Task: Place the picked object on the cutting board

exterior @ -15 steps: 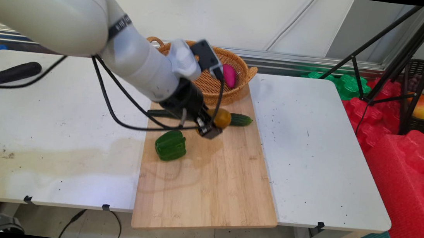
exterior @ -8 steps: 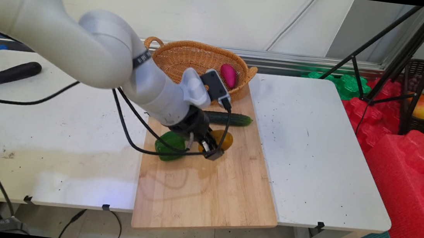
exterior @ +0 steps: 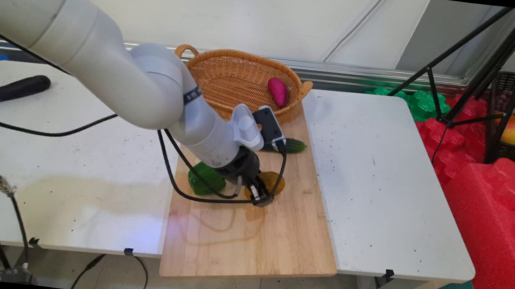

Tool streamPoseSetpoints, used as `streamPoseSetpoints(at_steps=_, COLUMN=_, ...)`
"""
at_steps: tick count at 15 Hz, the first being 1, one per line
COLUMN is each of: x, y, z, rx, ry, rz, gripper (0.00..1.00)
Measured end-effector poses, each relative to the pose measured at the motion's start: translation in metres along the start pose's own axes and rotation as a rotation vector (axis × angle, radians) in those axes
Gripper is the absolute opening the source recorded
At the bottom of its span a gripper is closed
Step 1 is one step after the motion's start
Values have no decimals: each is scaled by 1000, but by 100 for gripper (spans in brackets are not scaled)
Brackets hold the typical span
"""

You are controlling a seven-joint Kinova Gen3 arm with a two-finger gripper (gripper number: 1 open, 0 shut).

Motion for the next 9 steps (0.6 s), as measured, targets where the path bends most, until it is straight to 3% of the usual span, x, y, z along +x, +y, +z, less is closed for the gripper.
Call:
streamPoseSetpoints(at_steps=6, x=-1, y=0, z=12, rx=-9, ry=-5, rz=9, gripper=0)
streamPoseSetpoints(at_steps=7, x=-1, y=0, z=13, rx=-10, ry=-6, rz=11, gripper=100)
streamPoseSetpoints(at_steps=9, x=0, y=0, z=15, rx=-12, ry=-4, rz=15, gripper=100)
